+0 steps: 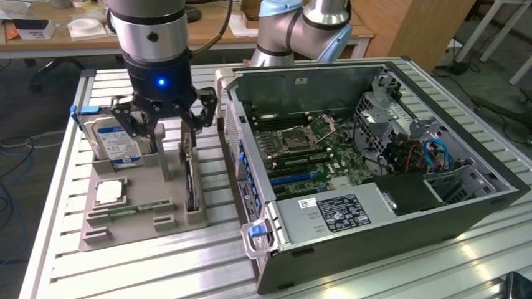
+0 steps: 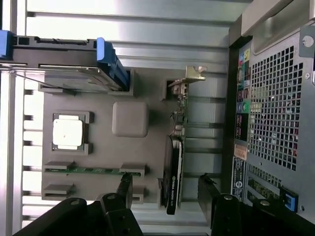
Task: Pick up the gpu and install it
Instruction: 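Pick up the gpu and move the gpu toward the slot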
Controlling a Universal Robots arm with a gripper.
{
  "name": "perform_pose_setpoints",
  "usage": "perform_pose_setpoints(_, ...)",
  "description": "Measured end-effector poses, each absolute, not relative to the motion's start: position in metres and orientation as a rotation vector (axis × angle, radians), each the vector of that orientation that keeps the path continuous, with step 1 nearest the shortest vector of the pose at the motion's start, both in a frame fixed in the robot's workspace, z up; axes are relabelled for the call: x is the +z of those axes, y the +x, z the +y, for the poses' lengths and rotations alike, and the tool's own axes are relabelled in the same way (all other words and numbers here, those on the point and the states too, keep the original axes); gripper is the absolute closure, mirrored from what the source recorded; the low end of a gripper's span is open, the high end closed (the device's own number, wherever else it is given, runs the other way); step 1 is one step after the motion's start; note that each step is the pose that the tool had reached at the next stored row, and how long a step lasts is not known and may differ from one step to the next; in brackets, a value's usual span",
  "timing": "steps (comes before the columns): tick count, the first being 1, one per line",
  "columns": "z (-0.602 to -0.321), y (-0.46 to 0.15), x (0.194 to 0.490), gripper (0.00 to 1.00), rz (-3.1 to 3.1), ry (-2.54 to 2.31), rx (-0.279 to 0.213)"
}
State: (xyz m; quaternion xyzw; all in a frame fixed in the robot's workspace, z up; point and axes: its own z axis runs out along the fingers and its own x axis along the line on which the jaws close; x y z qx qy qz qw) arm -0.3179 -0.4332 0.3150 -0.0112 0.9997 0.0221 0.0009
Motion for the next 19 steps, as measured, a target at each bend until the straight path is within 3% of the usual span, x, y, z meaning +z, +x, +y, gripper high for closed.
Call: perform_pose_setpoints(19,-0.447,-0.315,0.285,0.35,3.139,-0.035,0.069)
